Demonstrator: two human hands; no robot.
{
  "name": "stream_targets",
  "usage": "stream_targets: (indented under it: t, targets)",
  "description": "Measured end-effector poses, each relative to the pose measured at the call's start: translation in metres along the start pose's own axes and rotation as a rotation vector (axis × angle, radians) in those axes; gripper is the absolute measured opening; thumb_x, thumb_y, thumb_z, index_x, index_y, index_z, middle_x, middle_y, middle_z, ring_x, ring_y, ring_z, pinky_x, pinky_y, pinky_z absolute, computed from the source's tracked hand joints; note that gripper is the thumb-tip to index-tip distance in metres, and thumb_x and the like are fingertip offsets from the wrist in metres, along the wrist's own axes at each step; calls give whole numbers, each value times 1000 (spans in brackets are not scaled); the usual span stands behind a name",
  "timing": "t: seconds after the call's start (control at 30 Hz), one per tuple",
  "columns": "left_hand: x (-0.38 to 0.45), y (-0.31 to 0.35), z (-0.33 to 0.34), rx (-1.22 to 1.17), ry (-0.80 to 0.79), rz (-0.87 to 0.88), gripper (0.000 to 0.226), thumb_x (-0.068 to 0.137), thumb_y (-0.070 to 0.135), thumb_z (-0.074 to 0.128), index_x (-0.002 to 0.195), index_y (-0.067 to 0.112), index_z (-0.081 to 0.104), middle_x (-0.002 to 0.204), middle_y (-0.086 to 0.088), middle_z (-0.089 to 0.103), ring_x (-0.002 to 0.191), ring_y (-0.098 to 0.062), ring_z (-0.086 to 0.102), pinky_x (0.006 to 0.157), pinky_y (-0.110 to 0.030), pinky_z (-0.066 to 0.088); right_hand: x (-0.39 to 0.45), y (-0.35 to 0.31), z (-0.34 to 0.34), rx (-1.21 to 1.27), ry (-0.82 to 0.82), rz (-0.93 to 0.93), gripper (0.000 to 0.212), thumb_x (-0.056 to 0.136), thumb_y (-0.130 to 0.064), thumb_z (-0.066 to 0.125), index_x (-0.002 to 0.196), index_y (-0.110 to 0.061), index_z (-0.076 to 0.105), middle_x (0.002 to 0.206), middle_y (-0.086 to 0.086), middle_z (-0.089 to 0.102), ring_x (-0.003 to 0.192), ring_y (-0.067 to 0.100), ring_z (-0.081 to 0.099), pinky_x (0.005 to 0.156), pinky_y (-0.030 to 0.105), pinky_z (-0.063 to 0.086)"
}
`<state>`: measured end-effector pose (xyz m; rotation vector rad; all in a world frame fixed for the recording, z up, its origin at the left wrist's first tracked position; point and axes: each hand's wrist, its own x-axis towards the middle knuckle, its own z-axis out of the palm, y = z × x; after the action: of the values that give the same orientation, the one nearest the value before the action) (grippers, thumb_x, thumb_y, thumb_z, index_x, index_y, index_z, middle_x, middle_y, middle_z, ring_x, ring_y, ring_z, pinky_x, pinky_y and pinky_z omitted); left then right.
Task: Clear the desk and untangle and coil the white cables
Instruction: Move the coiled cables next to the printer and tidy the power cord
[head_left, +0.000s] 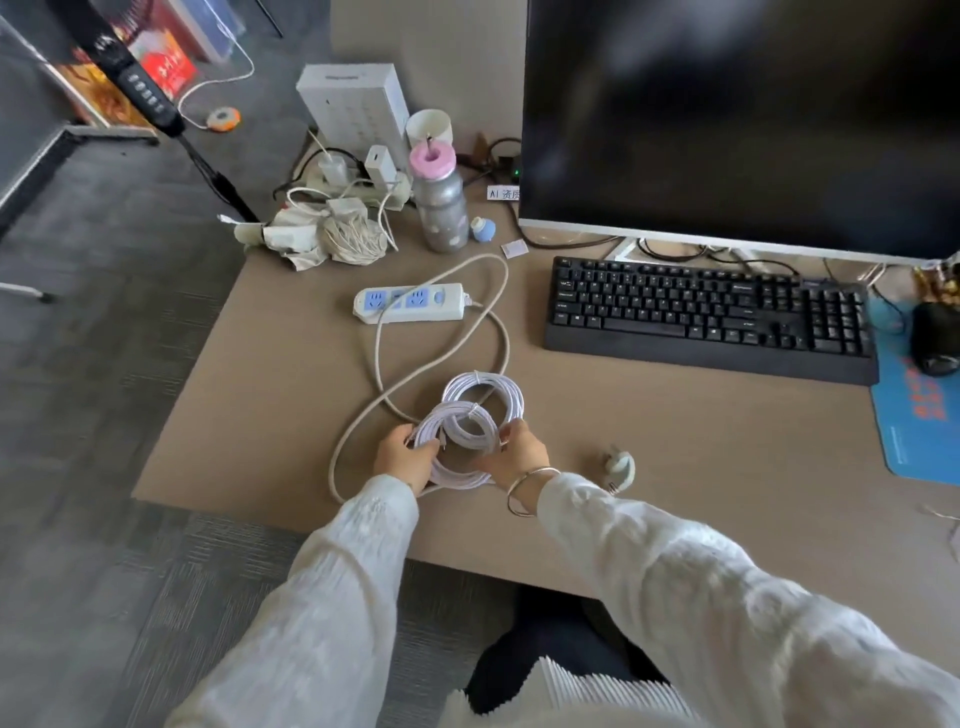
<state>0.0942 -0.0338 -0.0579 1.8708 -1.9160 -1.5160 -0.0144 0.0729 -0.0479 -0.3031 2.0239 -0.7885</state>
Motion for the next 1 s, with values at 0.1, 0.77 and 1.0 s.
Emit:
stream_targets:
  t: [0.1, 0.77, 1.0]
  targets:
    - [-5, 11, 11, 2, 71, 16, 6, 80, 20, 72, 84, 20, 68, 81, -1, 67, 81, -25, 63, 74, -27, 47, 2, 8, -22, 133, 74, -5, 29, 80, -10, 65, 106, -16, 52, 87, 0, 60, 74, 18, 58, 67, 27, 47]
    - [-158, 175, 346, -10, -544, 354, 32, 66, 32, 60, 75, 2, 66, 68, -2, 59, 66, -15, 50, 73, -35, 49, -69, 219, -363, 856, 512, 41, 23, 85, -2, 64, 107, -8, 62, 88, 10, 67, 70, 23, 65, 61, 27, 57]
    - [-256, 213, 476, -3, -718, 413, 36, 69, 38, 65, 78, 3, 70, 68, -5, 66, 67, -15, 55, 81, -44, 55, -110, 305, -486, 806, 756, 42, 29, 80, 5, 57, 98, -13, 71, 75, 4, 64, 71, 19, 58, 67, 33, 50]
